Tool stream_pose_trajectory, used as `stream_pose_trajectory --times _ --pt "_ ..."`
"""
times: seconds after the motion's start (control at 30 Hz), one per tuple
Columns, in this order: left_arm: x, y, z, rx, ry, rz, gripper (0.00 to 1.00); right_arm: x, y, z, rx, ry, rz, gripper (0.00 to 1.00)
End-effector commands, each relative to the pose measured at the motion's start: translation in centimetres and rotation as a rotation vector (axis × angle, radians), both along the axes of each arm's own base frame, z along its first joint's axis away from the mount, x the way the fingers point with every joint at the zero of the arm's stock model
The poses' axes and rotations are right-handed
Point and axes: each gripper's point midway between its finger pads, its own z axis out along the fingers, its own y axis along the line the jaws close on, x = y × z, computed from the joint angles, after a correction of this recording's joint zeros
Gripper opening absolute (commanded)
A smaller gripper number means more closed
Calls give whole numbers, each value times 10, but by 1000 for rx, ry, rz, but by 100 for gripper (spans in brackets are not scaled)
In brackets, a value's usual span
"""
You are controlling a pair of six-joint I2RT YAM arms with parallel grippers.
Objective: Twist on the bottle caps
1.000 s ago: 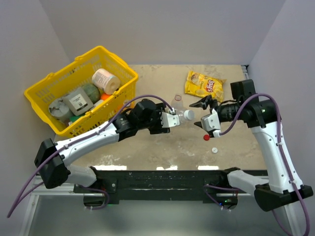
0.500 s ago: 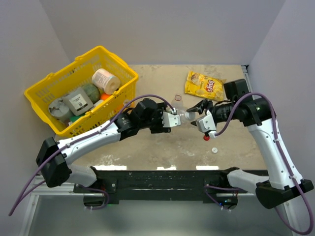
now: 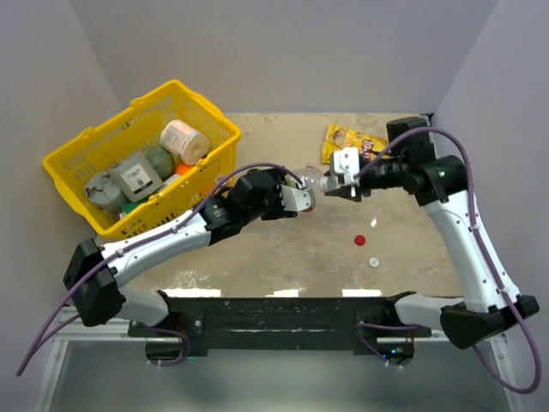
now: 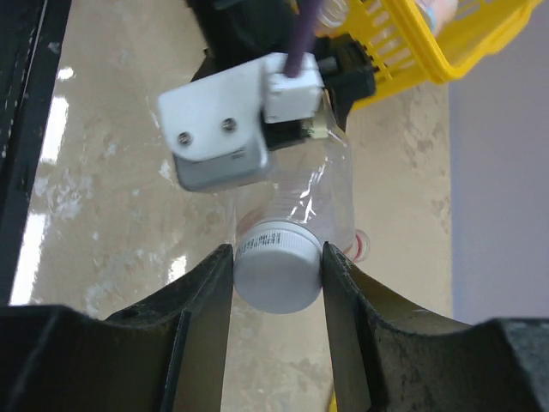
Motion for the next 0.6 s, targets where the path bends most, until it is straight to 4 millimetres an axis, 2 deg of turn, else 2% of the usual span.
stream_pose_trajectory --times 0.0,0.17,0.23,0.37,0.5,0.57 --pt "39 6 81 -123 -326 156 0 15 11 -3 121 455 -299 20" --pt "45 18 92 -100 -438 201 0 26 13 -10 226 755 -441 17" --pt "47 22 96 -98 -475 219 0 42 6 -13 288 889 -528 17" --pt "48 25 100 -106 -493 234 0 58 -4 -11 377 1108 -581 15" --pt "48 24 97 -99 -485 231 0 63 -5 3 399 1055 -556 16" --pt "47 25 94 -98 -479 230 0 69 -5 17 438 1013 -546 19"
